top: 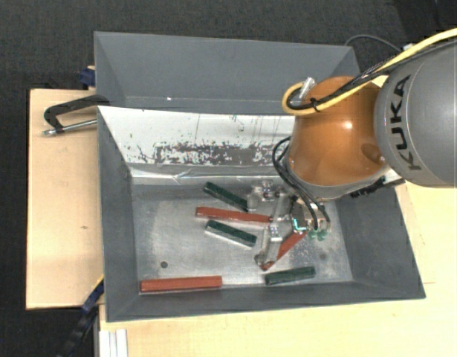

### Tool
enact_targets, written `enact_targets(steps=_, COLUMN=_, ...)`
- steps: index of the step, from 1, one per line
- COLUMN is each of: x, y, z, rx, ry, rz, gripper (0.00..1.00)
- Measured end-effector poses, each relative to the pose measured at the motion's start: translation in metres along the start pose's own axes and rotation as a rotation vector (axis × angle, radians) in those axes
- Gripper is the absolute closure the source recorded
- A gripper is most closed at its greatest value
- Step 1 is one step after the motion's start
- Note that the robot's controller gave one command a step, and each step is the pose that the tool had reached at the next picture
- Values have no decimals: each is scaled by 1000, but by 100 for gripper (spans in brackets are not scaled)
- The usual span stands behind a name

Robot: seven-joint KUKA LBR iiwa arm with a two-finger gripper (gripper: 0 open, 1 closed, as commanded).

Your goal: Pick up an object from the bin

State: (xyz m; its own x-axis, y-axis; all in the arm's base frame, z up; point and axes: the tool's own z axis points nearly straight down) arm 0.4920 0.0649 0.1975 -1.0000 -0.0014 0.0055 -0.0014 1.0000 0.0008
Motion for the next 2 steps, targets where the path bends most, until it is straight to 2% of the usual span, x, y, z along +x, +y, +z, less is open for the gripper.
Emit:
enact_targets(steps=1, x=-2, y=0, z=-3, rx=-1, ry=-8, rz=1, gripper=0)
enact_targets(steps=2, x=-27, y=-5, z=44, rx=-2, ry=-15, rz=21, gripper=0)
